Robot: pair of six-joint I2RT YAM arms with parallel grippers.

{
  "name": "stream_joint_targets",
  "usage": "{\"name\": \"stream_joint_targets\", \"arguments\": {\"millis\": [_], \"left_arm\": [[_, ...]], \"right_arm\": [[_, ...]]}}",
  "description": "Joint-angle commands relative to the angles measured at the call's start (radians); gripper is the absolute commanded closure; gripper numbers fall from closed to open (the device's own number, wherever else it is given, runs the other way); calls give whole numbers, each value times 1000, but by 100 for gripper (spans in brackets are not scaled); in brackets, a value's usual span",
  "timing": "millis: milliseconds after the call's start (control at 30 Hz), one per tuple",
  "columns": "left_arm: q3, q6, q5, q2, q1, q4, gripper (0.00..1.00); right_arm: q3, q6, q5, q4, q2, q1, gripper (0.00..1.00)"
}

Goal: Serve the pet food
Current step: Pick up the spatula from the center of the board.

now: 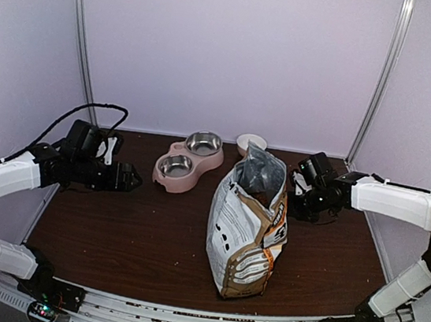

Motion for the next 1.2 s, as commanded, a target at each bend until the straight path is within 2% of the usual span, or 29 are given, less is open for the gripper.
{"name": "stream_joint_targets", "arguments": {"millis": [0,100,267,533,800,1167], "left_arm": [[-28,-21,-1,-56,4,70,14],[-47,-31,-7,-77,5,70,14],[-74,-50,-15,-103,6,70,14],[-84,-55,-21,-123,5,56,14],[-87,-49,-29,-124,5,40,14],[6,44,-37,-58,29,-29,12]], "right_arm": [[2,-18,-25,89,56,20,17],[2,-19,-19,107,99,30,20],[27,-19,28,99,169,45,35],[11,-20,67,99,196,47,70],[-21,-20,77,107,183,48,100],[-37,-42,159,20,46,32,100]]}}
